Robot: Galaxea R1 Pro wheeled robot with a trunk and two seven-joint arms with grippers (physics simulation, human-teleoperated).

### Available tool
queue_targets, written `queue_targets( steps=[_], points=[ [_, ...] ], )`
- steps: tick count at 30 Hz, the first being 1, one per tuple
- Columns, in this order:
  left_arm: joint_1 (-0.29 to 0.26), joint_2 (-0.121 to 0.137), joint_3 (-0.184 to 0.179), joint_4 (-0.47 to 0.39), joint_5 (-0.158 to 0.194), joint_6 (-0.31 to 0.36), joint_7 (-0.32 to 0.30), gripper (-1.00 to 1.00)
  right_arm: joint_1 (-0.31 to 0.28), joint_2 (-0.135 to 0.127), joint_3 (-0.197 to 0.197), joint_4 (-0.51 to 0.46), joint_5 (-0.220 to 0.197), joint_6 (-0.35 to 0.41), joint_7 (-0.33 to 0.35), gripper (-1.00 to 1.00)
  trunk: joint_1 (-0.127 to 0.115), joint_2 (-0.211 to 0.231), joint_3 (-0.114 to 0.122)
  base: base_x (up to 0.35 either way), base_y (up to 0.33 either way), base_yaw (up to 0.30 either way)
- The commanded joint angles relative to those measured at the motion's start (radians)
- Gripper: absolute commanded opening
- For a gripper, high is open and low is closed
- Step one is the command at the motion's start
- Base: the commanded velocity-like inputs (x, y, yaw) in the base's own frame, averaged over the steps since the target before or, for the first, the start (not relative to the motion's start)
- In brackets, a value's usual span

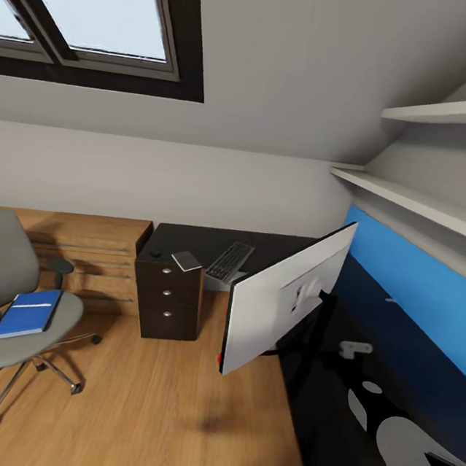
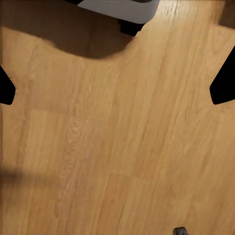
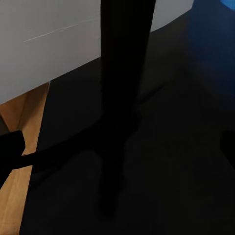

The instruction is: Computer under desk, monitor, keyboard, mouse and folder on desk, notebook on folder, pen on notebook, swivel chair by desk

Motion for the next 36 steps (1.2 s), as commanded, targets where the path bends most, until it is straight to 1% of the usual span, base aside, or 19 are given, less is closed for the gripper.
queue_targets(
  steps=[1, 10, 17, 23, 27, 36],
  points=[
    [-0.001, 0.001, -0.007, 0.0, 0.01, -0.006, 0.007, 1.0, -0.001, 0.0, -0.009, 0.001, 0.007, -0.004, 0.005, 1.0, 0.001, -0.002, -0.002, 0.174, -0.184, 0.0],
    [-0.001, 0.001, -0.008, 0.0, 0.01, -0.007, 0.006, 1.0, -0.001, -0.002, -0.009, 0.001, 0.006, -0.006, 0.004, 1.0, 0.001, -0.002, -0.002, 0.168, -0.175, 0.0],
    [-0.001, 0.0, -0.009, 0.0, 0.01, -0.007, 0.005, 1.0, -0.001, -0.002, -0.009, 0.001, 0.006, -0.006, 0.004, 1.0, 0.001, -0.002, -0.002, 0.176, -0.012, 0.0],
    [-0.001, 0.0, -0.009, 0.0, 0.011, -0.006, 0.005, 1.0, -0.001, -0.003, -0.009, 0.001, 0.006, -0.006, 0.004, 1.0, 0.001, -0.002, -0.002, 0.071, -0.002, 0.0],
    [-0.001, 0.0, -0.009, 0.0, 0.011, -0.006, 0.005, 1.0, -0.001, -0.003, -0.009, 0.001, 0.006, -0.006, 0.004, 1.0, 0.001, -0.002, -0.002, 0.211, -0.038, 0.0],
    [-0.001, -0.001, -0.01, 0.0, 0.011, -0.006, 0.005, 1.0, -0.001, -0.003, -0.009, 0.001, 0.006, -0.006, 0.004, 1.0, 0.001, -0.002, -0.002, 0.028, -0.006, 0.0]
  ],
)
